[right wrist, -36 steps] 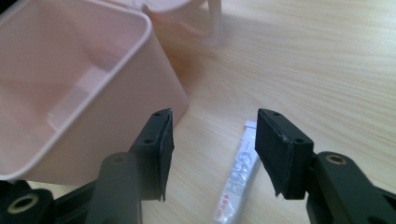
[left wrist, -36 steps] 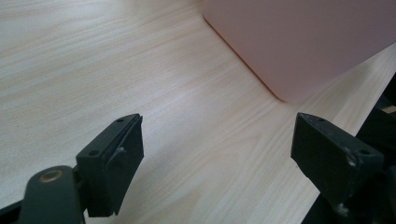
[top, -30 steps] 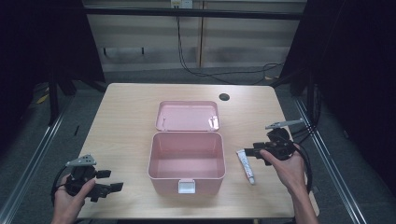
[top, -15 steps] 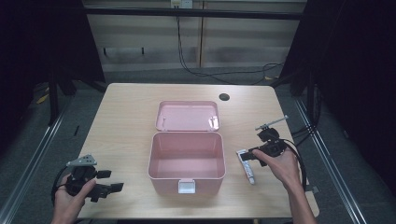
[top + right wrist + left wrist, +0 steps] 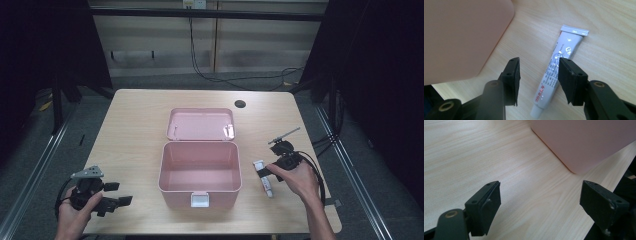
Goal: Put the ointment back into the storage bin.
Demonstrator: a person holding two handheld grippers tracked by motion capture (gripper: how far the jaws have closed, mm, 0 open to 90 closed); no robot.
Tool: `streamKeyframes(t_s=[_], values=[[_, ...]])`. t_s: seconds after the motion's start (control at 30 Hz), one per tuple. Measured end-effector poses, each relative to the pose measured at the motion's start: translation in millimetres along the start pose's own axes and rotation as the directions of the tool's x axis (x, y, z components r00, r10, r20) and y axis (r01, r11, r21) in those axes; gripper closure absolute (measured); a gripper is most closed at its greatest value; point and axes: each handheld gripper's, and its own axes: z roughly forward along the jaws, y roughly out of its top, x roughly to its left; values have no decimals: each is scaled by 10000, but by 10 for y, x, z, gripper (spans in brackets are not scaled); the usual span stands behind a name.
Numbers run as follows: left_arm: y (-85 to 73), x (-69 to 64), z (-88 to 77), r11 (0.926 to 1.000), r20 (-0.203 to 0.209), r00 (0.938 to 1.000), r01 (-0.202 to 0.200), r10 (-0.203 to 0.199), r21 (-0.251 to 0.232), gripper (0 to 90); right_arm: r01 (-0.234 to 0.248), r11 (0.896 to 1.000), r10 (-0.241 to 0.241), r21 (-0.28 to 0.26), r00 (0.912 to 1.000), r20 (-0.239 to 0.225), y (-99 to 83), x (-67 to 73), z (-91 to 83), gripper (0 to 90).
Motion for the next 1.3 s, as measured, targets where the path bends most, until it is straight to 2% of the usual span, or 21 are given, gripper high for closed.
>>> streamKeyframes(t_s=[0.2,0.27,0.37,0.53,0.73,0.87,1.2,1.3], values=[[0,-2,7,10000,0,10000,7,-7,27,171,126,9980,-149,623,9992,366,20,-11,107,580],[-1,-3,8,10000,-22,10000,12,-12,12,171,61,9974,-86,722,9994,349,28,-7,122,582],[-5,-1,6,10000,-34,10000,33,-33,39,171,40,9953,-106,964,9977,676,36,-21,171,600],[-7,-3,6,10000,-33,10000,35,-35,42,170,-106,9909,-6,1343,9966,828,43,-11,218,624],[-8,-3,8,10000,-52,10000,42,-42,41,171,-292,9849,71,1707,9916,1291,49,1,276,652],[-8,-5,6,10000,-43,10000,56,-56,35,170,-138,9813,-169,1918,9874,1572,54,12,334,675],[-9,-5,5,10000,-53,10000,70,-70,34,170,35,9766,-419,2151,9838,1742,65,65,403,680],[-10,-6,5,10000,-68,9999,92,-92,25,170,154,9716,-614,2363,9801,1888,73,87,429,680]])
